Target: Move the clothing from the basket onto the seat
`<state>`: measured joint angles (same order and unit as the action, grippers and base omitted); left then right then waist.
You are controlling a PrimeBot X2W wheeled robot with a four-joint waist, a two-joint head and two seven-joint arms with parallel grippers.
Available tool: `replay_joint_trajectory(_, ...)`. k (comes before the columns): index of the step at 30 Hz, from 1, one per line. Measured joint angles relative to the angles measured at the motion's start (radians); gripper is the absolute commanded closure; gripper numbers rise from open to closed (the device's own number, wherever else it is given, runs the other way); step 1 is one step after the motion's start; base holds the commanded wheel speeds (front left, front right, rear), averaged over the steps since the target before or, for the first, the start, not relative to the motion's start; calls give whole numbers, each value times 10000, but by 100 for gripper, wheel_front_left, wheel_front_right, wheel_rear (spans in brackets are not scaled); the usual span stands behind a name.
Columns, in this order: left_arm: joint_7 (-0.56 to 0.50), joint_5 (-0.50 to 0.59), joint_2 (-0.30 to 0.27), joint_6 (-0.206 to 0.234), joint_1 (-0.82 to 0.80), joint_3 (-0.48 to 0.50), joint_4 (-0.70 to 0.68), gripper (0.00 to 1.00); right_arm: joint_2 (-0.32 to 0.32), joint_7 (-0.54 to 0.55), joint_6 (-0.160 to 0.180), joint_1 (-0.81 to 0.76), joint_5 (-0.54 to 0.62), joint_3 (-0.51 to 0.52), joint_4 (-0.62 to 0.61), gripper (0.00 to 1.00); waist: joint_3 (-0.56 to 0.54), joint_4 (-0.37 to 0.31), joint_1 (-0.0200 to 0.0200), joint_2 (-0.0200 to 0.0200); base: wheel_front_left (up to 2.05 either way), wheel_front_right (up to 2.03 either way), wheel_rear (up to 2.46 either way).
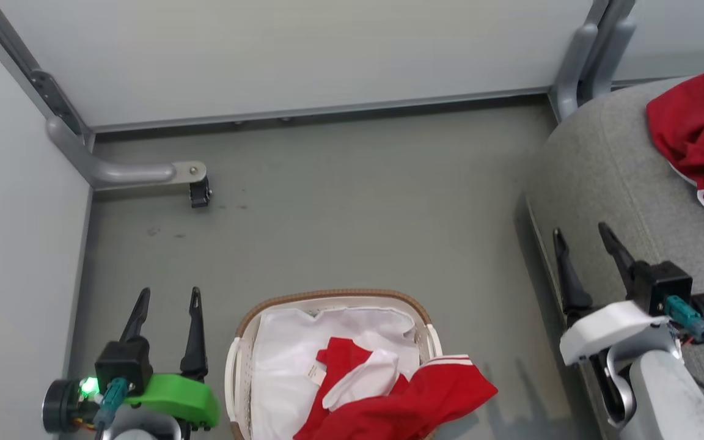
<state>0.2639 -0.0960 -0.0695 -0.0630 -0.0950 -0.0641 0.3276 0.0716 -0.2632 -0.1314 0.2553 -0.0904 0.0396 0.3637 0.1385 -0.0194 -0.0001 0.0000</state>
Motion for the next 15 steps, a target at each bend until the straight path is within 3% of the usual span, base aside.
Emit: replay_joint_trajectory(15,0,-171,180,15,1310,278,-40,0,-167,0,0,-1197,-221,-4,205,0,-1093,-176,0,0,0,0,0)
